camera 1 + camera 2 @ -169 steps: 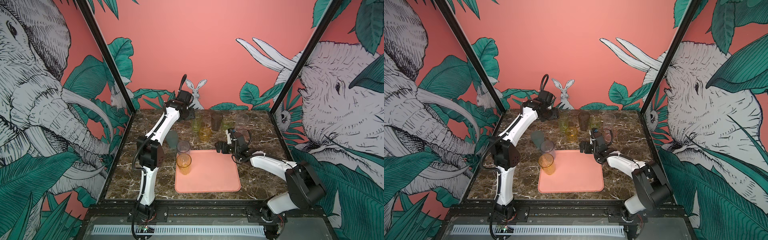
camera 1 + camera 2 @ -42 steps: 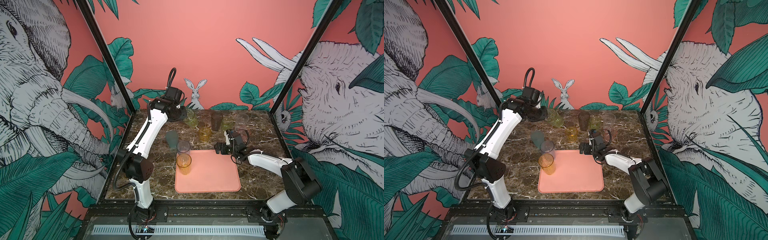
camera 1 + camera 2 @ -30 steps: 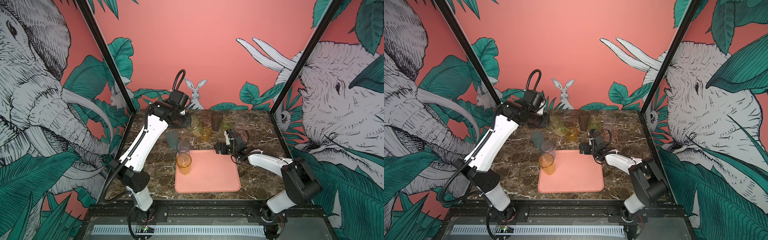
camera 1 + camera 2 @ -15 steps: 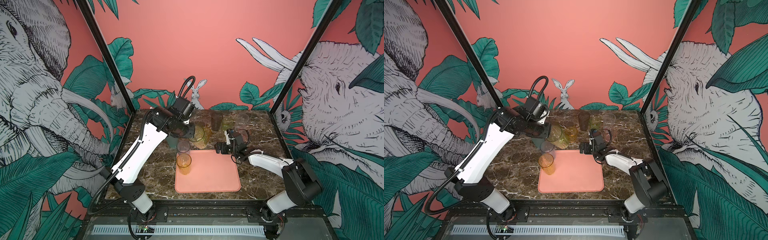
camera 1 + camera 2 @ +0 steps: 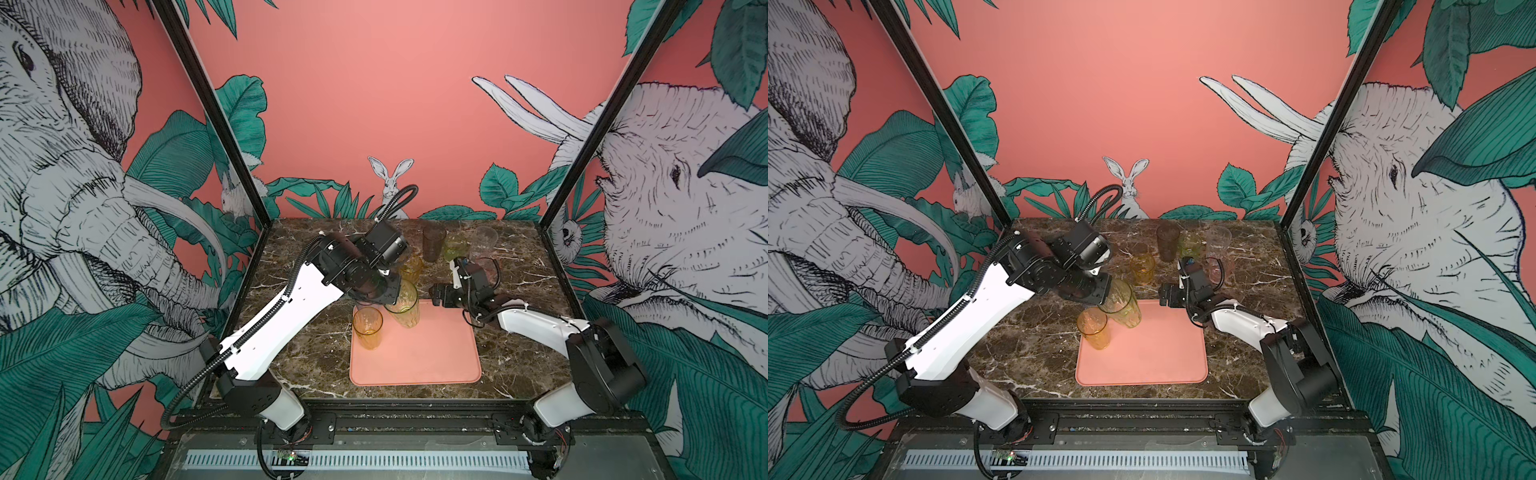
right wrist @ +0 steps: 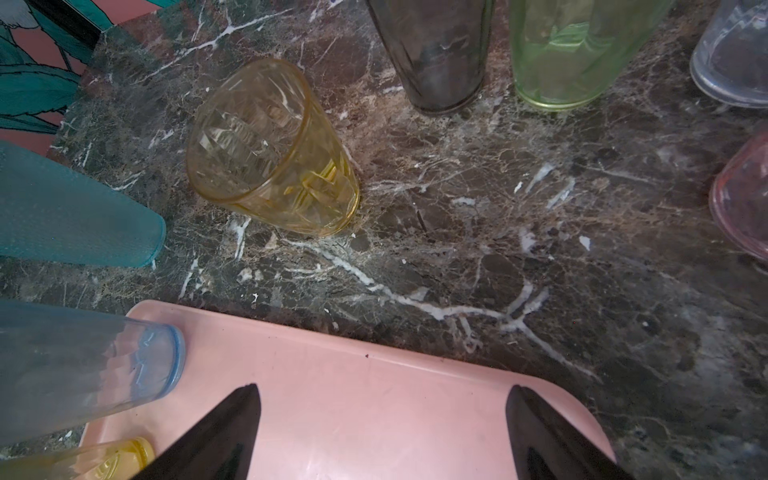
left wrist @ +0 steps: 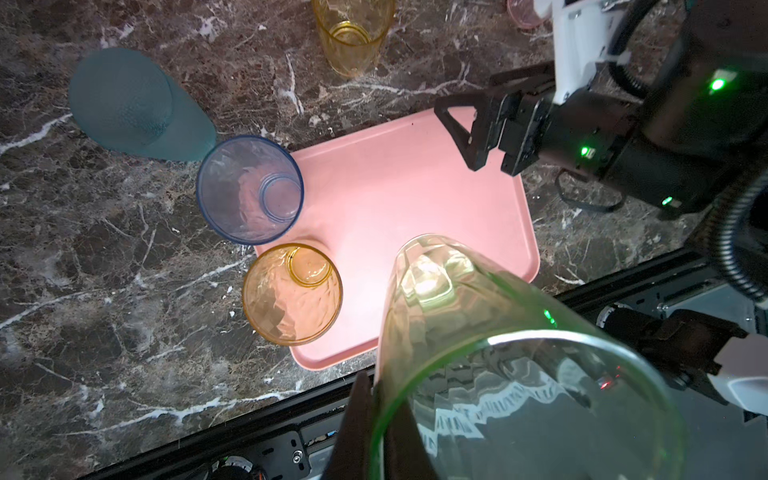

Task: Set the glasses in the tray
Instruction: 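Carry the green glass over the tray nearer the robot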

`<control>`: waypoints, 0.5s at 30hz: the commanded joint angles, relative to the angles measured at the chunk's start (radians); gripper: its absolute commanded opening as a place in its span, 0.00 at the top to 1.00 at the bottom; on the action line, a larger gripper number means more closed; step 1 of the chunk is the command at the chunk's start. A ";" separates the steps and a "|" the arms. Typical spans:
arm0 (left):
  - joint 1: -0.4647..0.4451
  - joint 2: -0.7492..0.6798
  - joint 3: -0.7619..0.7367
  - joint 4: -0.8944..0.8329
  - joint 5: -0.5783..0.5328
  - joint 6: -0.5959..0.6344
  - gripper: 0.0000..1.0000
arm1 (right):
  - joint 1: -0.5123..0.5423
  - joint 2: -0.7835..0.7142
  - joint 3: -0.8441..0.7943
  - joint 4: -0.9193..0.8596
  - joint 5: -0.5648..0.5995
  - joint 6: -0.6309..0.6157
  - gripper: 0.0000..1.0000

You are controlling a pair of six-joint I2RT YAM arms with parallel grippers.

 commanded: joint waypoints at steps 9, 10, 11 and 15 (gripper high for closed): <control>-0.073 -0.134 -0.200 -0.003 -0.063 -0.180 1.00 | 0.005 -0.023 -0.014 0.033 0.003 0.002 0.06; -0.075 -0.142 -0.216 0.002 -0.063 -0.190 1.00 | 0.005 -0.021 -0.015 0.034 0.004 0.002 0.06; -0.076 -0.151 -0.235 0.006 -0.063 -0.198 1.00 | 0.005 -0.020 -0.014 0.033 0.005 0.002 0.06; -0.085 -0.174 -0.276 0.020 -0.064 -0.227 1.00 | 0.005 -0.014 -0.011 0.033 -0.002 0.005 0.06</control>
